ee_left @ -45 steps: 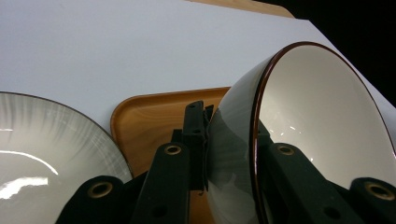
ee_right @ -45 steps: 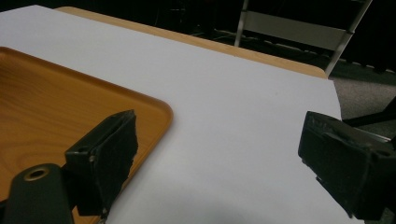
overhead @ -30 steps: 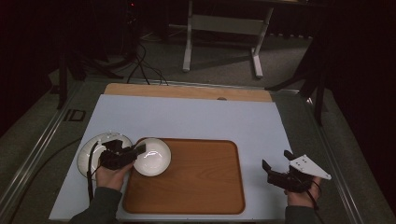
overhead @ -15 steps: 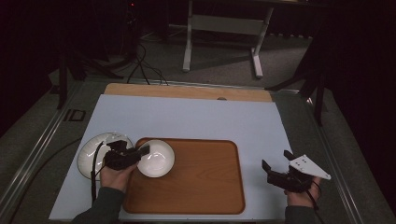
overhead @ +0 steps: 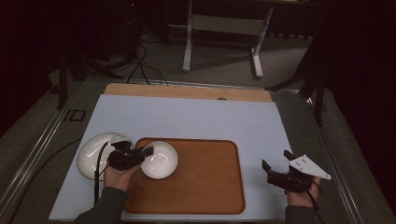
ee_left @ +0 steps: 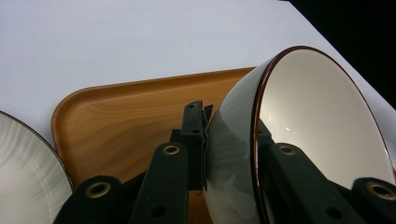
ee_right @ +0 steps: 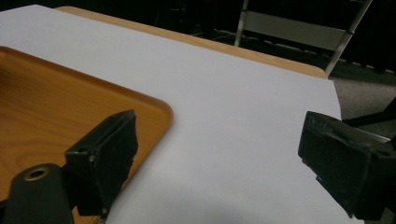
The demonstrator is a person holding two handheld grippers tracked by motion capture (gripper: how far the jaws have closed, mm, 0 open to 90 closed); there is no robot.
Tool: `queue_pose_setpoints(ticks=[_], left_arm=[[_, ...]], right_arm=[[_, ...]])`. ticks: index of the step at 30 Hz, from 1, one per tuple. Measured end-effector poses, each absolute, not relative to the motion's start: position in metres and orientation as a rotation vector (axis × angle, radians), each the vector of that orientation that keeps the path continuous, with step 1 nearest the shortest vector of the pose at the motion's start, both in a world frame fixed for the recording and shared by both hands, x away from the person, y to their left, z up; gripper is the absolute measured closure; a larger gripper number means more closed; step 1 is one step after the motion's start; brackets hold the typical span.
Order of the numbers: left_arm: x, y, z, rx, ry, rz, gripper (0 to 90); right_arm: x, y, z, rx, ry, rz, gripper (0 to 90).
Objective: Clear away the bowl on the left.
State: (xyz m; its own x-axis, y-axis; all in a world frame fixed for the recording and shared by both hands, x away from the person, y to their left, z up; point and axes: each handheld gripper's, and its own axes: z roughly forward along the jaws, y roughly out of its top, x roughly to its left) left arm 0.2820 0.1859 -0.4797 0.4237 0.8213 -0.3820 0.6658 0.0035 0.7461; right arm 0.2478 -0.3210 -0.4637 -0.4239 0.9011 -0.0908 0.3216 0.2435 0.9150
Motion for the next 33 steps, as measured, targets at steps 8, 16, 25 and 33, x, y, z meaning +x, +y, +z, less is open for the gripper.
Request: queue_pose_setpoints(ticks=[8, 16, 25, 33], left_arm=[[0.281, 0.181, -0.479, 1.729, 1.295, 0.207, 77.3], [0.281, 0.172, -0.481, 1.75, 1.295, 0.2, 77.3], [0.281, 0.157, -0.484, 1.79, 1.284, 0.182, 77.3], [0.279, 0.146, -0.486, 1.815, 1.263, 0.168, 77.3]], right_arm=[[0.248, -0.321, -0.464, 1.117, 1.881, 1.16, 11.4], [0.248, -0.32, -0.464, 1.118, 1.882, 1.159, 11.4], [0.248, -0.321, -0.464, 1.115, 1.881, 1.16, 11.4], [0.248, -0.321, -0.464, 1.114, 1.881, 1.161, 11.4]])
